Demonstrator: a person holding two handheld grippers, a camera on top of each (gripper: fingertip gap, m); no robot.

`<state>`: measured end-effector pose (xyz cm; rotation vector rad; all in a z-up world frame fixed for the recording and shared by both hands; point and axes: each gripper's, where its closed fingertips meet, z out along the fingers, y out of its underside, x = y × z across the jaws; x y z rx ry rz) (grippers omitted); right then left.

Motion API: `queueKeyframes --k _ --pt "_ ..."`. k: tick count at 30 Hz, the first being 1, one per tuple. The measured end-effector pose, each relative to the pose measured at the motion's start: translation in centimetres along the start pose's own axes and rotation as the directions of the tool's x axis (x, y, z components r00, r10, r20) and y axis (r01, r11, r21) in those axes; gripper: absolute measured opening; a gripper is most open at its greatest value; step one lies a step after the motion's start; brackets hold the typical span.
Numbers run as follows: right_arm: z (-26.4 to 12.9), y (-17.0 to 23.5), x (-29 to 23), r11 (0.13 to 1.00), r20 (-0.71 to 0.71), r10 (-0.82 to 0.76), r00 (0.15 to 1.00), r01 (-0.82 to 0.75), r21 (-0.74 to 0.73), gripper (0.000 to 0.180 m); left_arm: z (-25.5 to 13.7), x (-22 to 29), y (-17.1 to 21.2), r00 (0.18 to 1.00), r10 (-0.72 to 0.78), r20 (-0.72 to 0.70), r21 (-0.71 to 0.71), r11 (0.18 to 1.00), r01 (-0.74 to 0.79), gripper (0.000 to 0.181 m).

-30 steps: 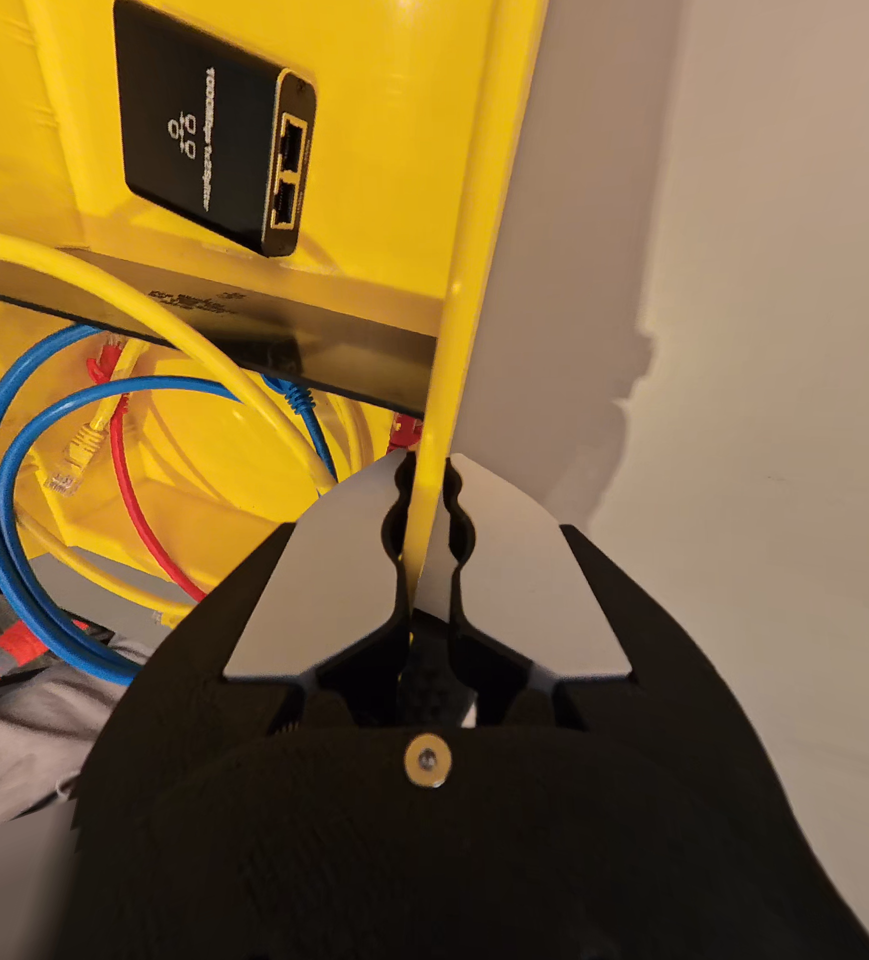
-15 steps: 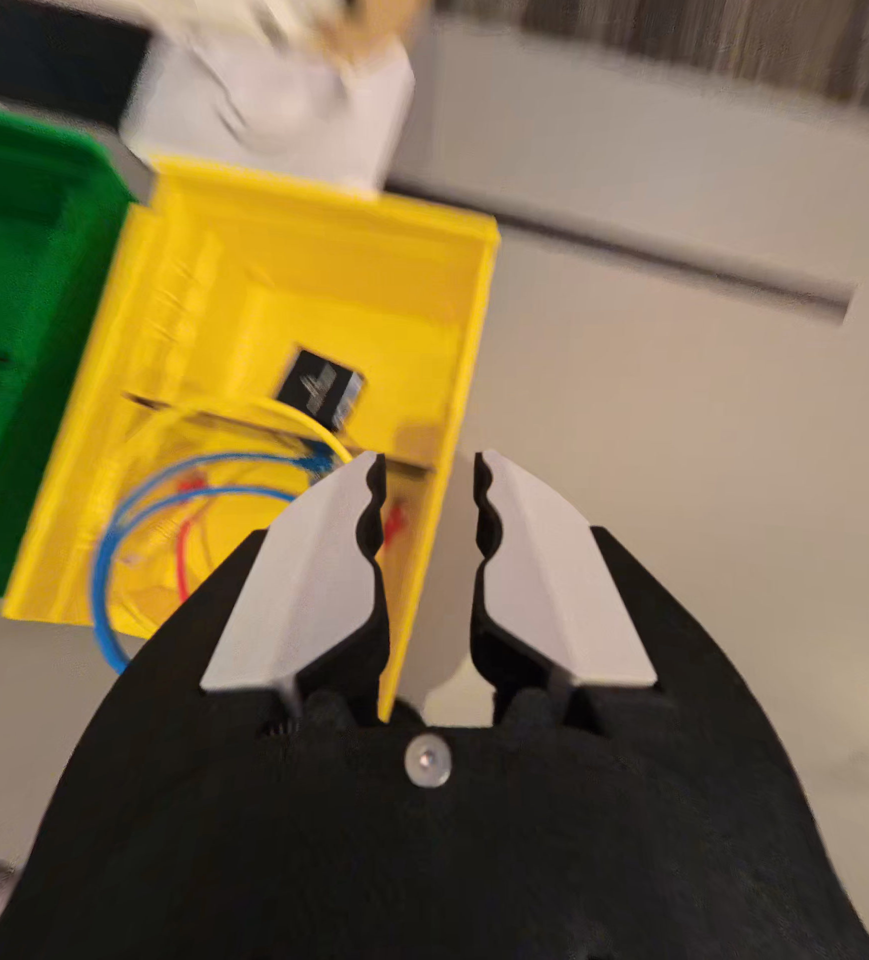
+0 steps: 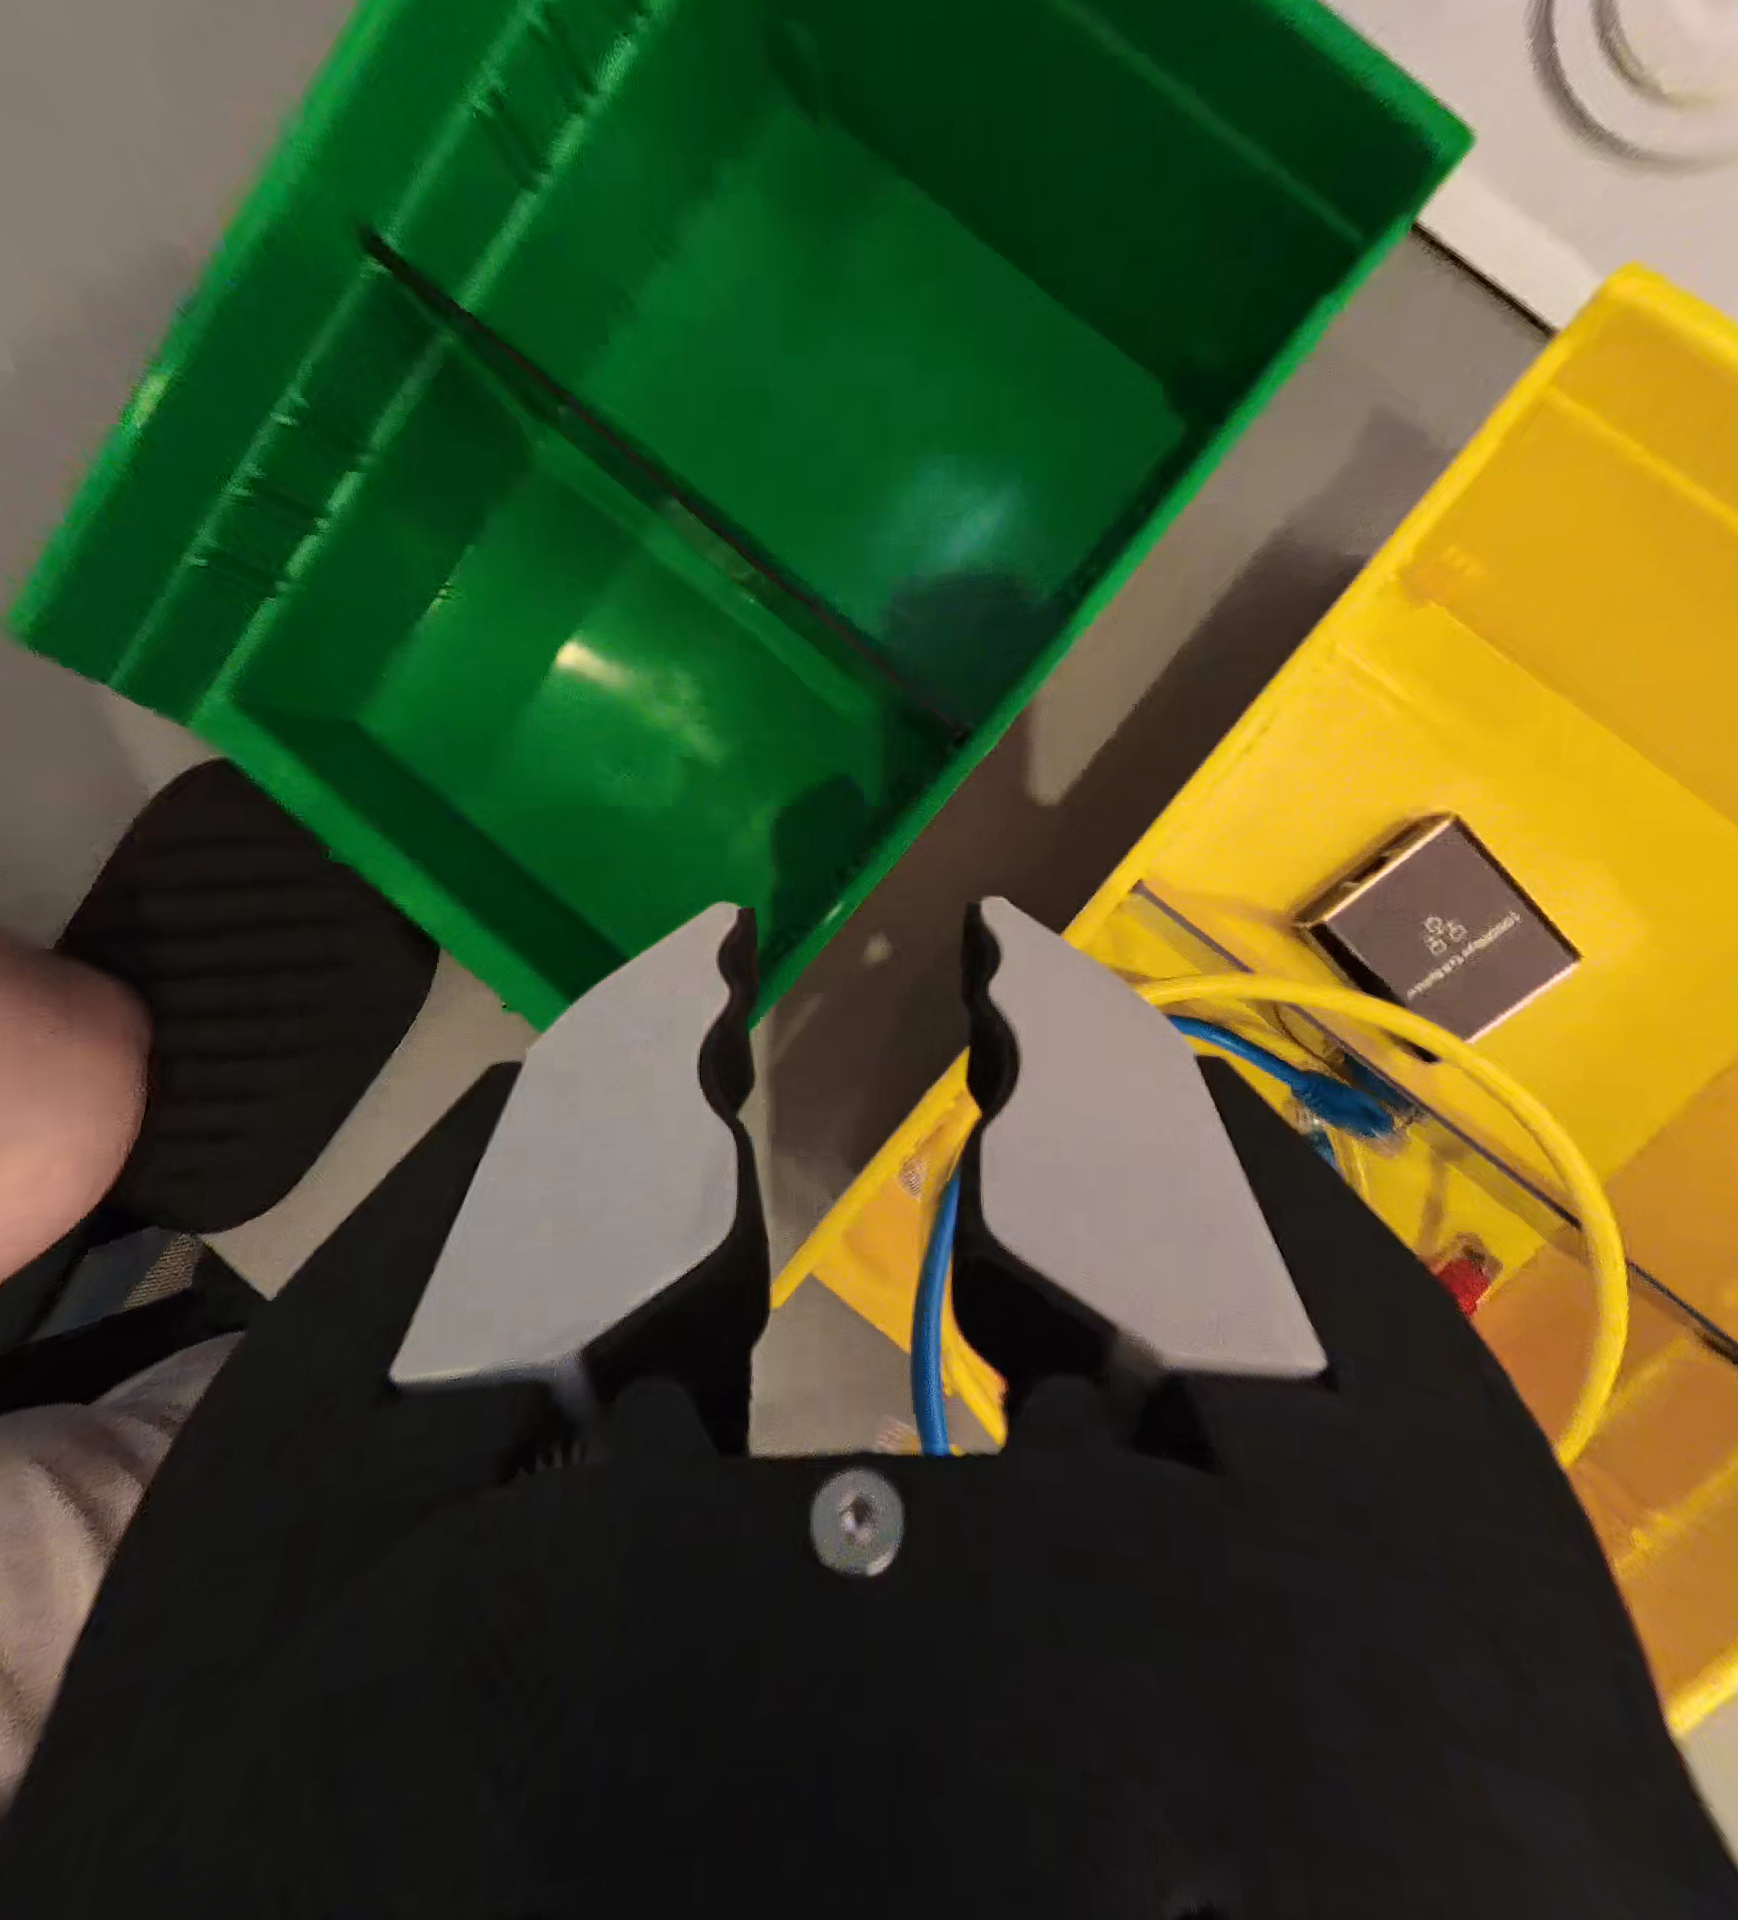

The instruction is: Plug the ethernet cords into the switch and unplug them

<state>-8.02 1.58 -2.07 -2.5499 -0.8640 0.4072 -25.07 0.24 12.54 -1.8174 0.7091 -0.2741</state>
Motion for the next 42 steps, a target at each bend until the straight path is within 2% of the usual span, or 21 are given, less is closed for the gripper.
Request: queueKeyframes --k 5,8,12,16,21,27,32,36,42 --pt "2.5 1.4 -0.3 0.963 -0.039 0.203 0.978 -0.206 -0.175 0.042 -0.4 2.0 0.4 0.995 0.086 -0.048 -0.017 0.996 -0.087 0.025" --pt "4.1 2.3 -0.8 0.933 -0.039 0.265 0.963 -0.267 -0.242 0.041 -0.6 2.3 0.2 0.994 0.103 -0.046 -0.012 0.995 -0.103 0.025" --pt "6.1 2.3 -0.9 0.933 -0.089 0.245 0.965 -0.260 -0.250 0.035 -1.0 3.3 -0.7 0.985 0.142 -0.095 0.051 0.989 -0.138 0.025" --pt "8.3 3.2 -0.7 0.902 -0.128 0.315 0.940 -0.339 -0.269 0.030 -1.8 3.4 -1.3 0.984 0.147 -0.097 0.099 0.986 -0.138 0.025" --pt "9.2 3.4 0.4 0.909 -0.210 0.195 0.958 -0.257 -0.329 0.022 -2.3 3.7 -2.0 0.980 0.173 -0.103 0.153 0.976 -0.156 0.024" --pt "10.0 2.8 1.5 0.897 -0.241 0.210 0.948 -0.285 -0.339 0.024 -2.2 4.0 -2.2 0.977 0.189 -0.101 0.161 0.972 -0.171 0.023" --pt "10.3 2.4 1.9 0.891 -0.227 0.206 0.952 -0.278 -0.358 0.023 -1.7 4.0 -1.8 0.974 0.211 -0.078 0.131 0.971 -0.200 0.024" --pt "10.4 1.7 1.0 0.869 -0.139 0.312 0.940 -0.342 -0.357 0.009 -0.9 4.4 -1.7 0.971 0.227 -0.075 0.107 0.970 -0.219 0.024" --pt "10.1 0.5 -0.2 0.863 -0.071 0.355 0.932 -0.356 -0.359 0.007 -0.9 4.6 -1.8 0.971 0.238 -0.010 0.073 0.969 -0.237 0.024"
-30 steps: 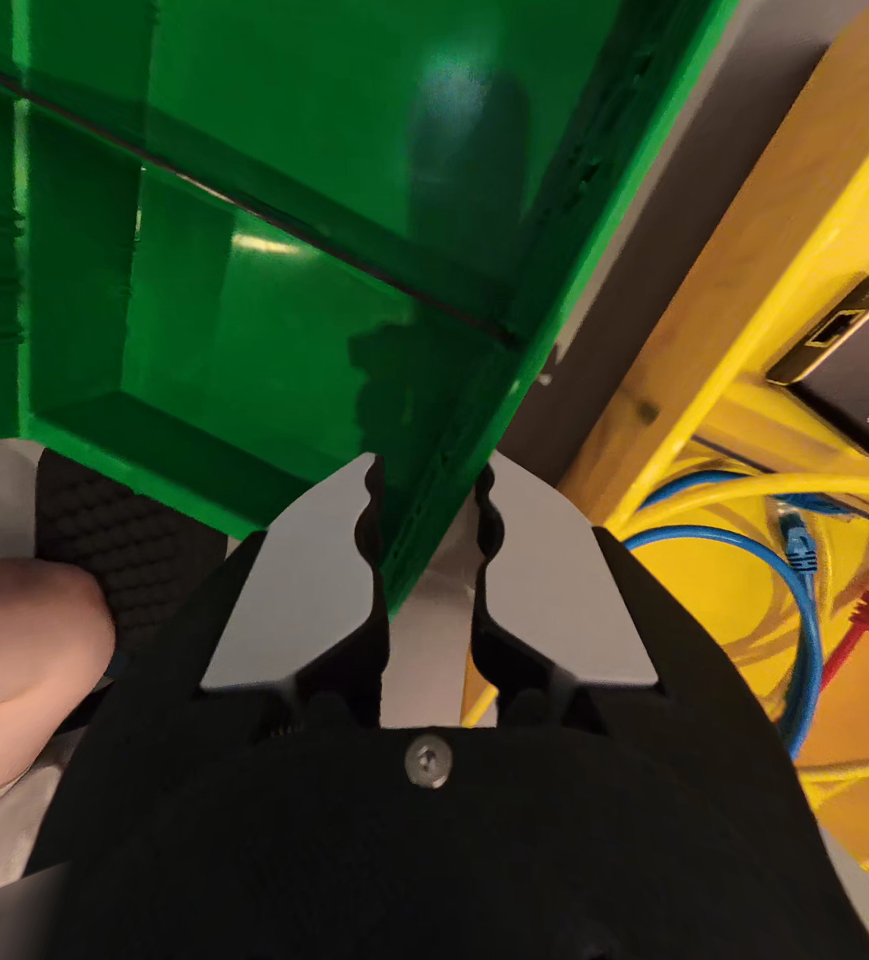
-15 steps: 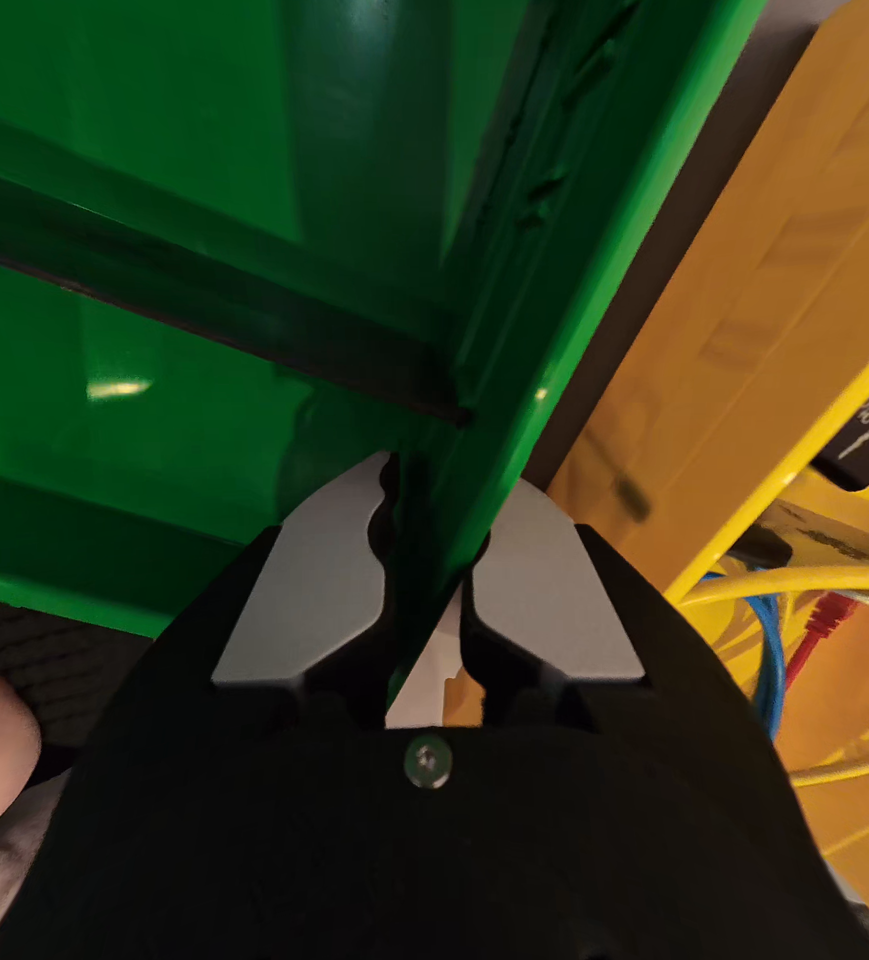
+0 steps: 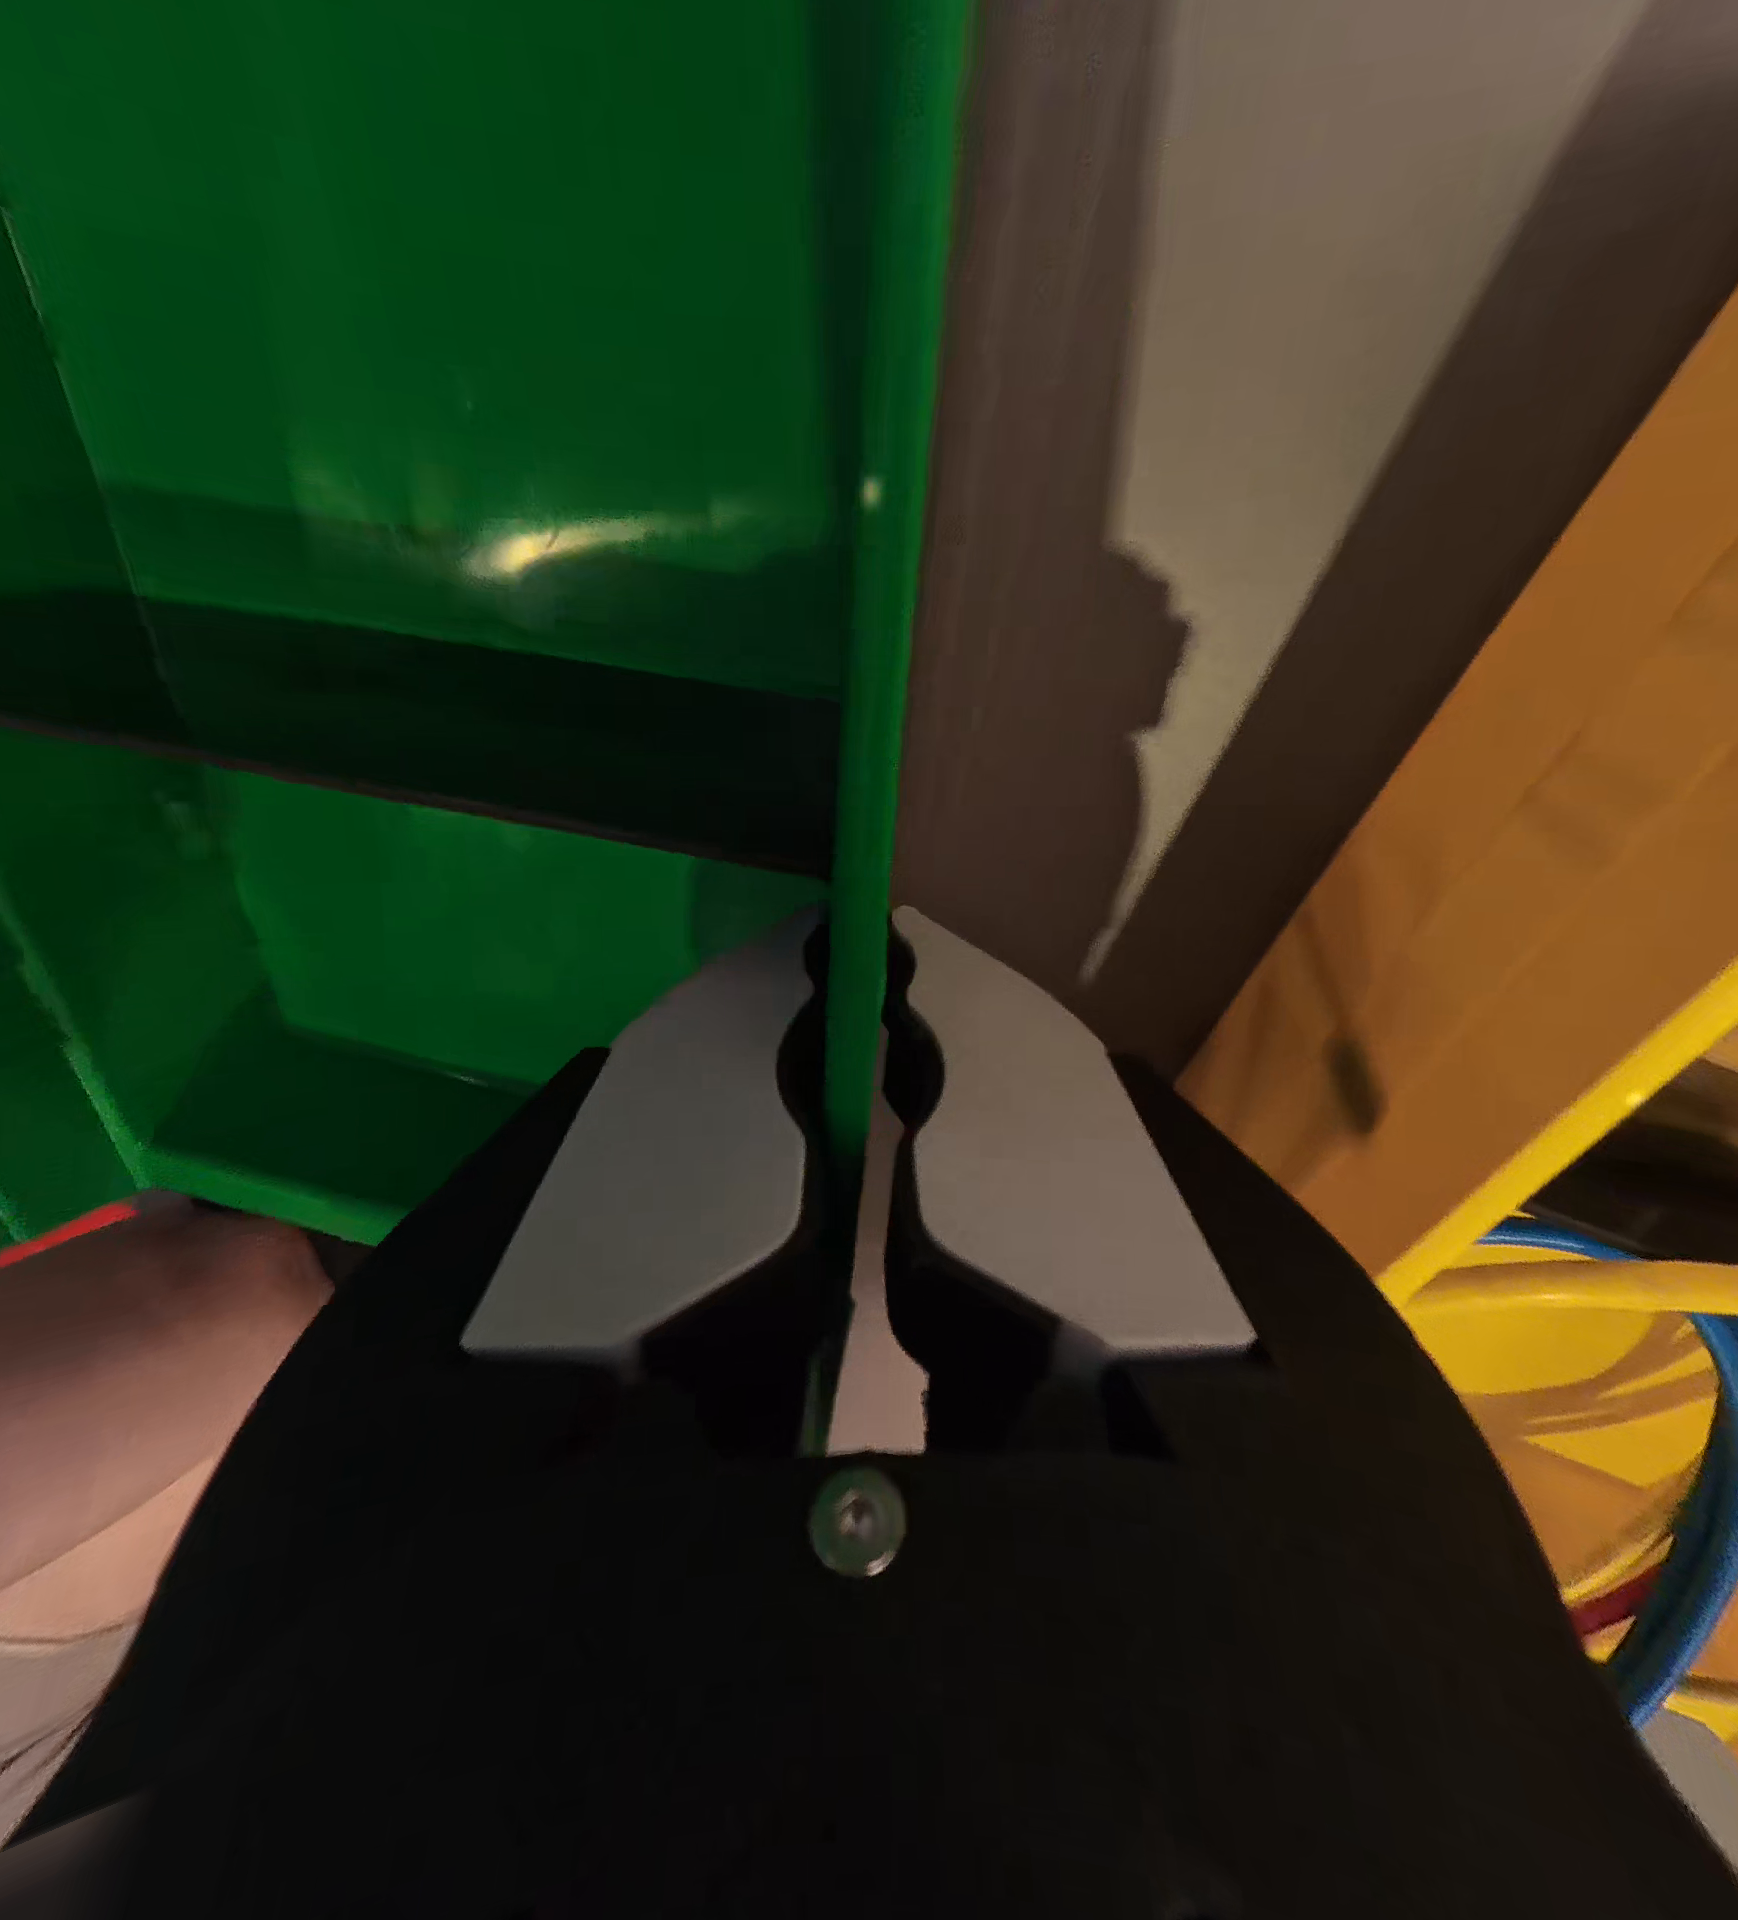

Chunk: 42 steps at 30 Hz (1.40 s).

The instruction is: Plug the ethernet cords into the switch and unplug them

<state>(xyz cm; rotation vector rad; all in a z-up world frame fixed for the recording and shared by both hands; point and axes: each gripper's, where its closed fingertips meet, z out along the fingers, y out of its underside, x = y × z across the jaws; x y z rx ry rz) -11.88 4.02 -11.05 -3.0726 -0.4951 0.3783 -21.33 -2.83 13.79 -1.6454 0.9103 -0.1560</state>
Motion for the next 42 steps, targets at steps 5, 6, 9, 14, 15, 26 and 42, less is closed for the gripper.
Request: queueKeyframes --k 5,6,9,14,15,26,42 --pt "-3.8 -0.4 -2.6 0.998 0.093 -0.055 0.994 0.057 -0.017 0.006 -4.8 0.3 -3.6 0.993 -0.028 0.117 0.186 0.983 0.006 0.033" --pt "-5.1 -0.2 -3.2 0.997 0.108 -0.071 0.992 0.073 -0.021 0.007 -6.2 0.9 -5.0 0.991 -0.040 0.127 0.267 0.964 0.005 0.034" --pt "-10.8 0.7 -3.2 0.990 0.115 -0.133 0.984 0.136 -0.020 0.007 -9.4 4.0 -7.7 0.999 -0.044 0.033 0.428 0.903 0.026 0.040" --pt "-22.2 4.1 5.9 0.996 0.109 -0.028 0.994 0.019 0.083 0.006 -10.4 5.8 -7.4 0.995 -0.022 -0.094 0.432 0.900 0.061 0.041" --pt "-23.9 5.3 8.7 0.995 0.104 0.004 0.995 -0.014 0.097 0.006 -9.9 5.6 -7.2 0.993 -0.035 -0.114 0.423 0.902 0.080 0.041" --pt "-23.2 24.4 37.9 0.851 0.050 0.487 0.872 -0.486 0.200 0.007 12.3 8.0 3.1 0.871 -0.337 -0.357 -0.279 0.929 0.245 0.042" --pt "-13.0 25.7 44.5 0.880 0.227 0.371 0.900 -0.419 0.222 0.007 23.8 7.9 6.1 0.822 -0.568 -0.037 -0.710 0.594 0.378 0.060"
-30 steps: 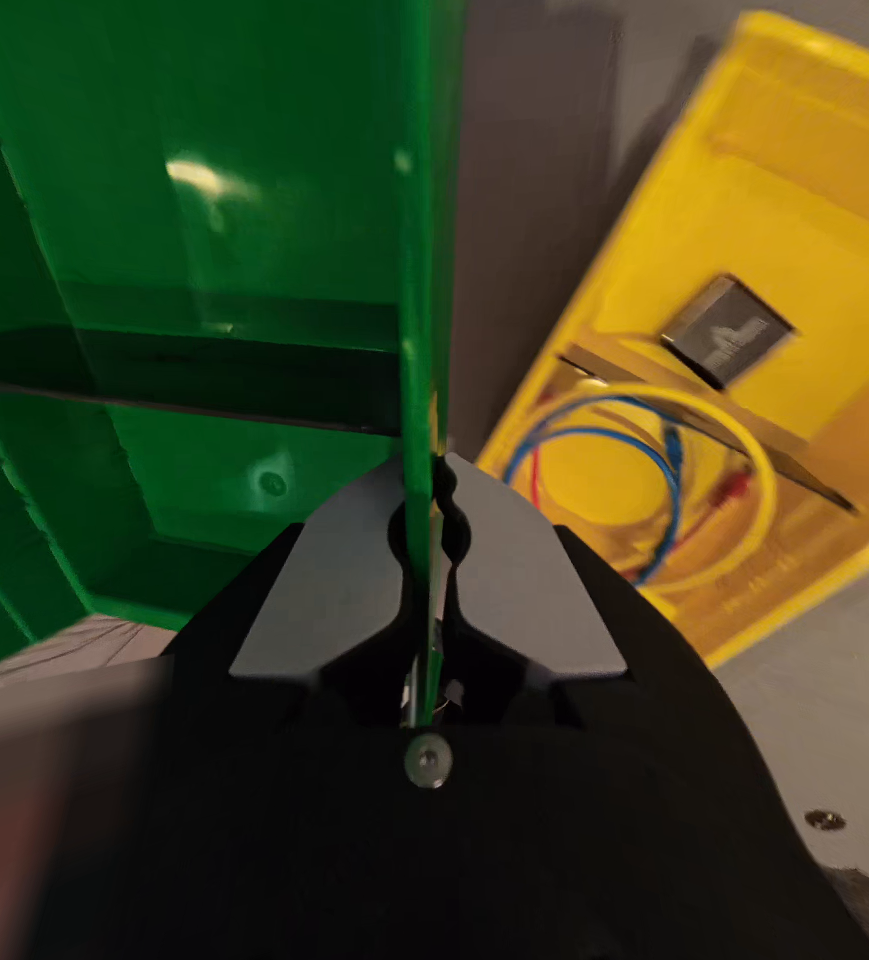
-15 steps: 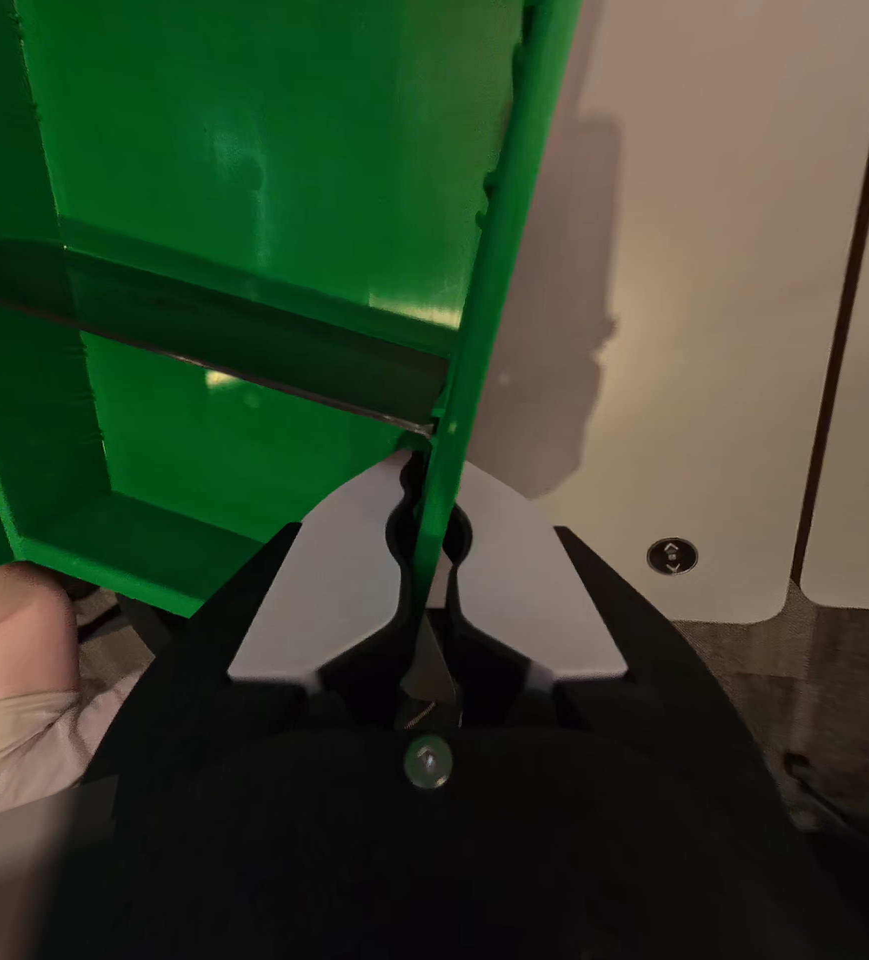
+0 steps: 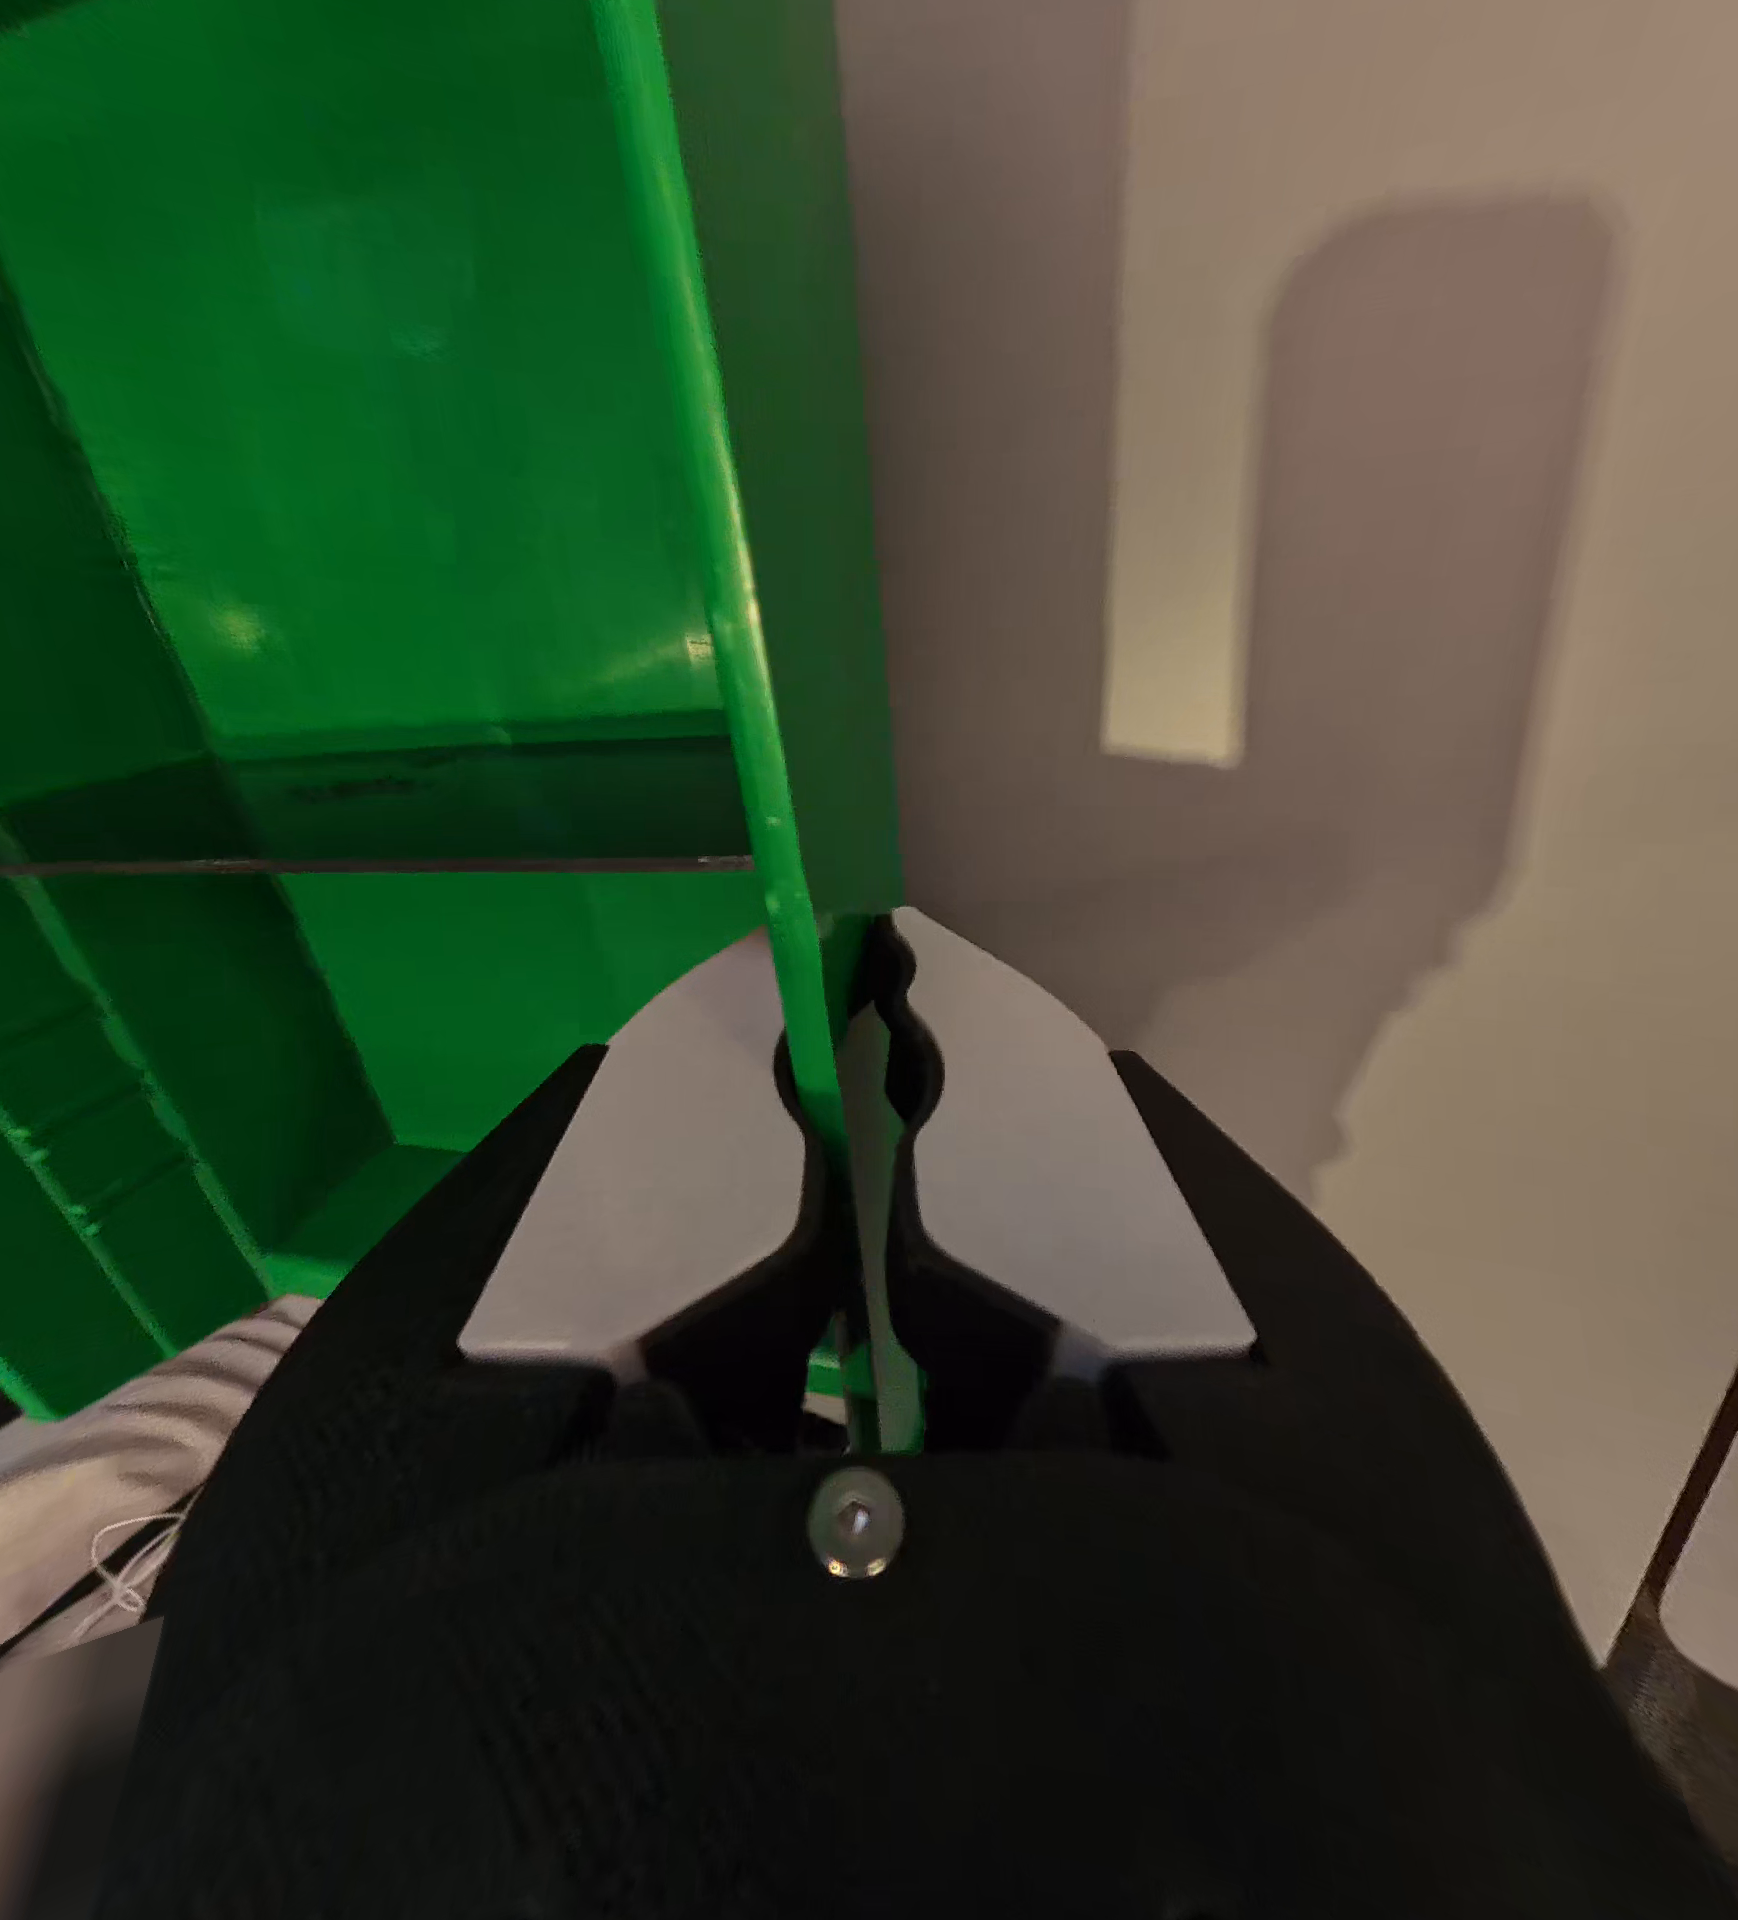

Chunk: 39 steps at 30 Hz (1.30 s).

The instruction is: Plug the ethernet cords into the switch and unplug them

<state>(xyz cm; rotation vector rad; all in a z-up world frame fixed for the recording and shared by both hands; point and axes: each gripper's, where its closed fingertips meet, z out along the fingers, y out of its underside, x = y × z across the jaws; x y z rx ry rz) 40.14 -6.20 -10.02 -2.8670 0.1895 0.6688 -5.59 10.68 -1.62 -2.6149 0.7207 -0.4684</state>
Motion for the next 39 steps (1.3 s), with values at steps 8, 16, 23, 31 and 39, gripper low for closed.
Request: queueKeyframes --k 8,16,23,31,39 --pt "2.2 0.3 1.3 0.999 -0.043 -0.011 0.999 0.009 -0.041 0.007 6.4 0.0 4.3 0.998 0.006 0.063 -0.329 0.944 0.015 0.047" --pt "2.0 0.1 2.1 0.999 -0.104 -0.008 0.995 0.003 -0.049 0.009 6.3 0.2 4.3 0.997 0.033 -0.063 -0.414 0.909 -0.056 0.012" --pt "2.7 -1.9 1.2 0.999 -0.194 -0.007 0.981 -0.001 -0.043 0.006 3.9 -6.0 5.9 0.999 0.000 -0.047 -0.387 0.922 -0.018 0.011" --pt "3.8 -5.1 -1.1 0.999 -0.225 0.049 0.973 -0.050 0.003 0.010 -1.0 -16.9 9.6 0.993 0.040 0.114 -0.372 0.928 0.005 0.009" --pt "5.0 -6.6 -1.8 0.998 -0.217 0.060 0.974 -0.064 -0.009 0.006 -5.0 -22.9 14.1 0.987 -0.037 0.155 -0.336 0.938 0.088 0.009"
